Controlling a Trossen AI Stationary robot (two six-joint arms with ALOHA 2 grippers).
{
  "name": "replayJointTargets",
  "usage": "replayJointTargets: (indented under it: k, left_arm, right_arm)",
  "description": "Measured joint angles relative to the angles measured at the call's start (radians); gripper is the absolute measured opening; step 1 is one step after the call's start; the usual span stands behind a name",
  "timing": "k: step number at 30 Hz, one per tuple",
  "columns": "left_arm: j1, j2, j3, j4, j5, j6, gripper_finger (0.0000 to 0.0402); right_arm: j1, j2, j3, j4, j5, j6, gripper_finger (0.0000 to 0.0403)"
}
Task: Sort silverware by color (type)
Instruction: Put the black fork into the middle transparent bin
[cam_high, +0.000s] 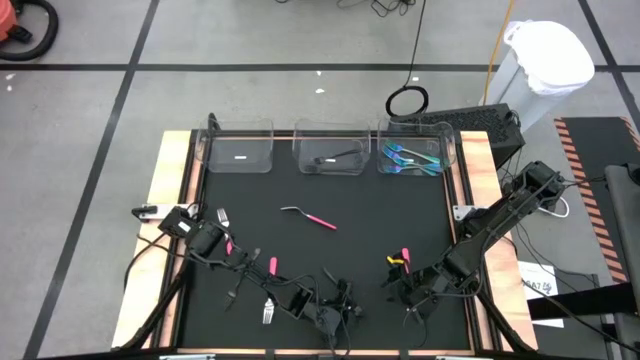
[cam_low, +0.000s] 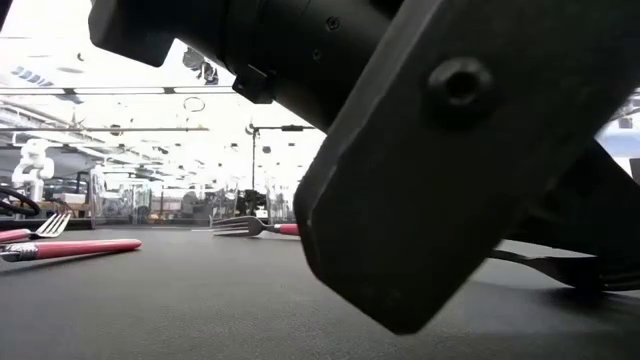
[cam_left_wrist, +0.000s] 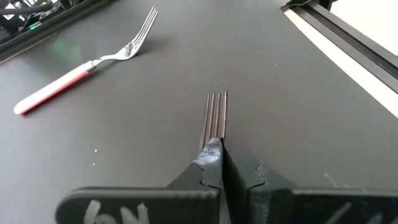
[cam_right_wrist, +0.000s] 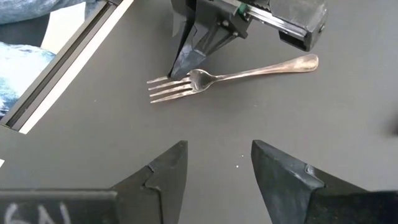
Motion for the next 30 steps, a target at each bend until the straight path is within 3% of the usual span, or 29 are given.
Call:
replayJointTargets:
  k: [7, 13, 19, 30]
  left_arm:
    - [0.0, 0.0, 0.0, -0.001, 0.0, -0.002, 0.0002]
    - [0.0, 0.0, 0.0, -0.004, 0.0, -0.025, 0.0002]
    - [0.008, 0.0, 0.001, -0.006, 0.002, -0.026, 0.0002]
    - [0.01, 0.0, 0.001, -0.009, 0.002, -0.03, 0.0001]
  right_arm:
    - [0.015, 0.0, 0.0, -0.002, 0.002, 0.024, 0.0173]
    - [0.079, 0.002, -0.048, 0.107, 0.004, 0.018, 0.0173]
    - [0.146, 0.011, -0.069, 0.167, 0.085, 0.045, 0.0173]
    - [0.098, 0.181, -0.036, 0.318, -0.001, 0.001, 0.0173]
